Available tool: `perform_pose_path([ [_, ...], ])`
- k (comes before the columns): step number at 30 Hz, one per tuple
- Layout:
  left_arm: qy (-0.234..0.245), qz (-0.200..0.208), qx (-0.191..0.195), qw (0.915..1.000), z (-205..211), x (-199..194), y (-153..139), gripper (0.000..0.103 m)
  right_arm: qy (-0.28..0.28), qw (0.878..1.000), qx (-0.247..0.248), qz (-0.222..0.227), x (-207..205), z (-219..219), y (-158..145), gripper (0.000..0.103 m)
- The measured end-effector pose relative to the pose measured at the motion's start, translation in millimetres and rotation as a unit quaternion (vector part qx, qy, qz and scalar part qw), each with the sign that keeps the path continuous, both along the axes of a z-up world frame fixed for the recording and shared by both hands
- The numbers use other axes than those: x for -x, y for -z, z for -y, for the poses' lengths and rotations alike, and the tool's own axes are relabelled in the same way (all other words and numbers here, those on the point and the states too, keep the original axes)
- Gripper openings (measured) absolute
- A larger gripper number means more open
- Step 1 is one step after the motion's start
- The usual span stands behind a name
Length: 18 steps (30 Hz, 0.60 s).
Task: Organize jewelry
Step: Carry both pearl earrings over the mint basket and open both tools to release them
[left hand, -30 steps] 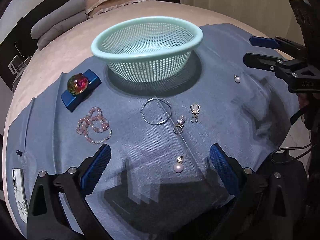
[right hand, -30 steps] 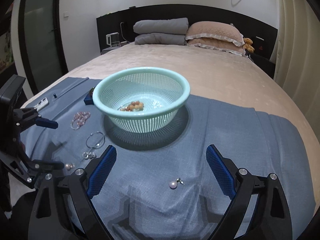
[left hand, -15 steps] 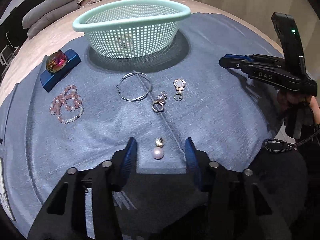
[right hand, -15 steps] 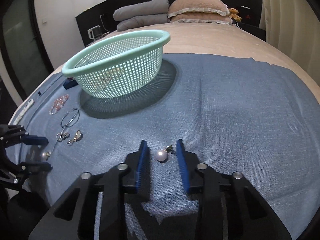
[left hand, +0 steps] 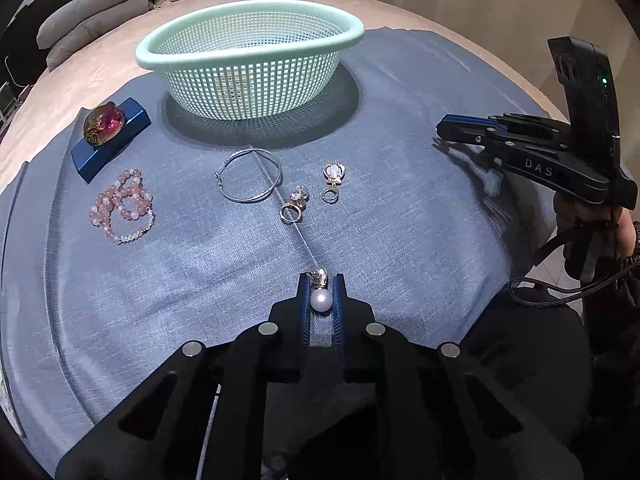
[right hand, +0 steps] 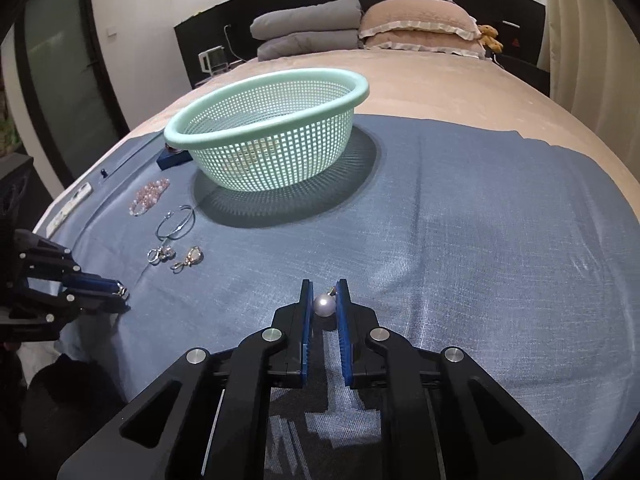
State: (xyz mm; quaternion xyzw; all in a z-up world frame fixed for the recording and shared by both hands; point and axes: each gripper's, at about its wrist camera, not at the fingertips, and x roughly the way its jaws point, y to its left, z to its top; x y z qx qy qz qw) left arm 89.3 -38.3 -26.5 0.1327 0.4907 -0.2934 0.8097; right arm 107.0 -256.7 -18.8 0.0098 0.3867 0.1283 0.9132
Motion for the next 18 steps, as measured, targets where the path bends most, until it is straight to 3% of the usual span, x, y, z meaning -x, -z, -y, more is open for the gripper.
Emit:
perform_pose_path([
  [7,-0.006,0.027,0.002,0.9996,-10,1,-27,0.012,-0.015,0.999,0.002,0.033,8,-4,-30,0.011],
  [18,-0.025,0.075,0.014,0.9968,-18,-29,-82,0.012,-0.053,0.995,0.013,0.082,1,-11,-88,0.011],
])
